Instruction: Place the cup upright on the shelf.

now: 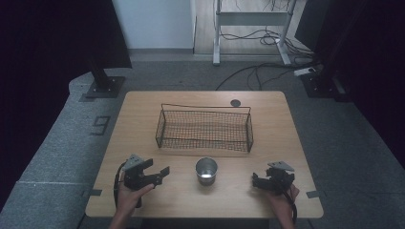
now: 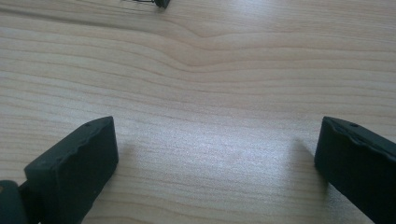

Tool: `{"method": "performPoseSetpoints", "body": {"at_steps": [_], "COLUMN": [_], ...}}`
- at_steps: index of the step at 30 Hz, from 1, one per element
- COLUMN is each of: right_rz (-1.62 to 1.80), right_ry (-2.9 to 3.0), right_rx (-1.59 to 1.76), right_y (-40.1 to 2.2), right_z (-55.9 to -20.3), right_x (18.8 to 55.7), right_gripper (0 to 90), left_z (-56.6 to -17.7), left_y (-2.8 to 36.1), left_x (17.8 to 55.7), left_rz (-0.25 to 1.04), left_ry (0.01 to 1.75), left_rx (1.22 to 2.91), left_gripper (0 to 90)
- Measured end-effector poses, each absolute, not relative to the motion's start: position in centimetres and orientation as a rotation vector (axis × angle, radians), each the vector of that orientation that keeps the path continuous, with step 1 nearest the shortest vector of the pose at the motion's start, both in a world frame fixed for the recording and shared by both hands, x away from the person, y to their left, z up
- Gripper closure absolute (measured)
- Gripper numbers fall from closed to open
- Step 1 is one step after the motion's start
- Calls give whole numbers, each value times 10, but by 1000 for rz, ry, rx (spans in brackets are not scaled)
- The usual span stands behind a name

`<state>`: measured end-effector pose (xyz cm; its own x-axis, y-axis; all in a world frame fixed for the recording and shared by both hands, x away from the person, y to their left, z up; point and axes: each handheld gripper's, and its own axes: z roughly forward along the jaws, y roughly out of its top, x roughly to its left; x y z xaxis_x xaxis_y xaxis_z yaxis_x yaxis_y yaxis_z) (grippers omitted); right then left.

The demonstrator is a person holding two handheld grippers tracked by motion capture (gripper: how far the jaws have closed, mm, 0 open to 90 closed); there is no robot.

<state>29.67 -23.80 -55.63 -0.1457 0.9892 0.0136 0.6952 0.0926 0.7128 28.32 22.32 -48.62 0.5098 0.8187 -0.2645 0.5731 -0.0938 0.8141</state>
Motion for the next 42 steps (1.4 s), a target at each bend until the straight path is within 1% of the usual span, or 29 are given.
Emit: {"method": "performPoseSetpoints", "body": {"at_steps": [14, 26, 36, 42], "right_rz": [813, 811, 811, 810], "right_ry": [1903, 1902, 1902, 1902], "right_rx": [1645, 1644, 1644, 1644], "right_y": [-239, -239, -239, -239], "right_z": [-556, -556, -556, -556], "right_x": [297, 297, 297, 297], "right_gripper": [0, 0, 0, 0], "left_z": [-476, -467, -459, -457], "left_y": [209, 186, 174, 163], "left_x": [289, 289, 287, 288], "left_rz": [315, 294, 305, 291], "left_ry": [1163, 1104, 1089, 1067], "left_rx": [1779, 1814, 1797, 1812], "left_gripper": [159, 150, 140, 135]}}
